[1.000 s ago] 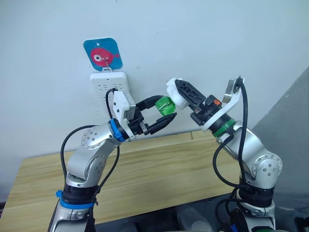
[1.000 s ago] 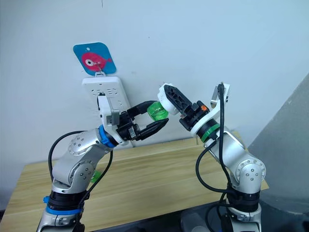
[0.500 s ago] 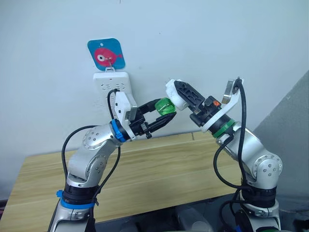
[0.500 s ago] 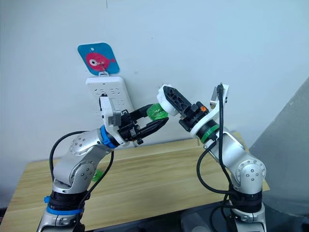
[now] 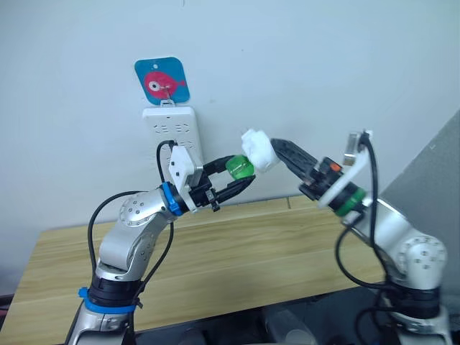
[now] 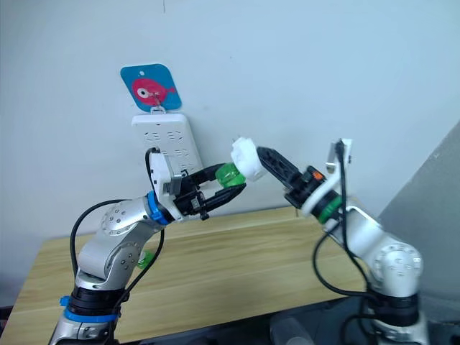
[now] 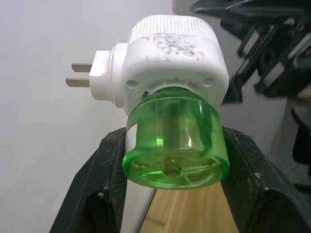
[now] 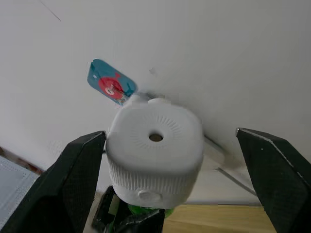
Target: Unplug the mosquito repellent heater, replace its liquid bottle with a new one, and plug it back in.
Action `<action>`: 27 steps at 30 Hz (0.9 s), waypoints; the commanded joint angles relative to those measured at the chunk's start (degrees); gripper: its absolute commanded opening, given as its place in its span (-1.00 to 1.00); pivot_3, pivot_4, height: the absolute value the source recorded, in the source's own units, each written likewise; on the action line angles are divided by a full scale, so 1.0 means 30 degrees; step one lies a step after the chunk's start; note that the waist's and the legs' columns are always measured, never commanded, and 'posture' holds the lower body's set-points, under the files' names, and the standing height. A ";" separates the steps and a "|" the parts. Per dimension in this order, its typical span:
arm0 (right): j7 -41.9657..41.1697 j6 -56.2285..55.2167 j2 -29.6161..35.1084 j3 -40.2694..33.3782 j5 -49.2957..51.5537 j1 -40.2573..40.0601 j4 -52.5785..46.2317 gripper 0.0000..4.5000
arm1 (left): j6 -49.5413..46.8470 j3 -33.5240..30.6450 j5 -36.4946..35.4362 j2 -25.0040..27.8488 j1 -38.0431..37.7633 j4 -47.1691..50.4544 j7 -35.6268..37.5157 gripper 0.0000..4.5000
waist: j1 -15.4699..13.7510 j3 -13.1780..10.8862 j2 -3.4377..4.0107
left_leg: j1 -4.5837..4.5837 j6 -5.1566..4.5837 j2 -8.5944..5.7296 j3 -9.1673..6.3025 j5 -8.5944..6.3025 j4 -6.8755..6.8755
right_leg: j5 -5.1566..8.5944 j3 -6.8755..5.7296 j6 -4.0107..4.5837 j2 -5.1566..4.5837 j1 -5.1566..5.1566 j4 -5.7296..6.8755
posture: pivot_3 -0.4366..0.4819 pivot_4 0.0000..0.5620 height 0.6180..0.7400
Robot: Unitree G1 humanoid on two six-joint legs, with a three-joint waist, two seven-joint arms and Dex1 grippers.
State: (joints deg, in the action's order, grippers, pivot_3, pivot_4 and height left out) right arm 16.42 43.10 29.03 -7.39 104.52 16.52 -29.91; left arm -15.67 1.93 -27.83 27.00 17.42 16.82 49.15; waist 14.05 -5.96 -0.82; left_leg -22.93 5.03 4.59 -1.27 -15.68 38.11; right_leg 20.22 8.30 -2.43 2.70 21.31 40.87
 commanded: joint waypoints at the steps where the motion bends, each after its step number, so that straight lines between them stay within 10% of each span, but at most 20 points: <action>1: -0.3799 0.2865 0.3628 -0.1545 0.2716 -0.0975 0.0397 1.00 | 0.1862 0.0089 0.0679 0.0632 -0.0059 -0.0498 0.1581 0.00 | -0.0080 -0.0001 0.0001 | 0.0001 -0.0006 -0.0007 0.0006 0.0003 -0.0002 | 0.0001 0.0003 -0.0001 0.0000 -0.0003 -0.0001 | -0.49 -0.75 0.93; 9: -0.7937 0.6490 0.8761 -0.0044 0.0962 -0.0304 0.2374 1.00 | 0.5442 0.0970 0.1974 0.2222 -0.1231 -0.1021 0.5169 0.00 | -0.0198 -0.0005 0.0003 | 0.0055 -0.0046 -0.0002 0.0066 0.0020 -0.0013 | 0.0005 0.0087 -0.0006 0.0024 -0.0036 -0.0010 | -0.49 -0.68 0.93; 27: -1.0031 0.8509 0.7268 0.4271 0.1661 0.2806 0.5020 1.00 | 0.7742 0.1790 0.2486 0.2518 -0.2225 -0.0200 0.6239 0.00 | -0.0999 -0.0209 -0.0023 | 0.0011 -0.0058 -0.0001 0.0032 0.0021 -0.0023 | 0.0012 0.0068 -0.0018 0.0025 -0.0023 -0.0047 | -0.39 -0.60 0.93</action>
State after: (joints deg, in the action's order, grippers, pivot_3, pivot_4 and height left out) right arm -12.53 68.39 51.20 5.41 108.80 23.78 -14.53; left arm 6.54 7.37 -20.05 34.52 10.54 13.79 68.17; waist 11.05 -6.59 -0.89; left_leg -22.89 4.85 4.59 -1.19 -15.61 38.04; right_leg 20.26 8.49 -2.50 2.78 21.24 40.73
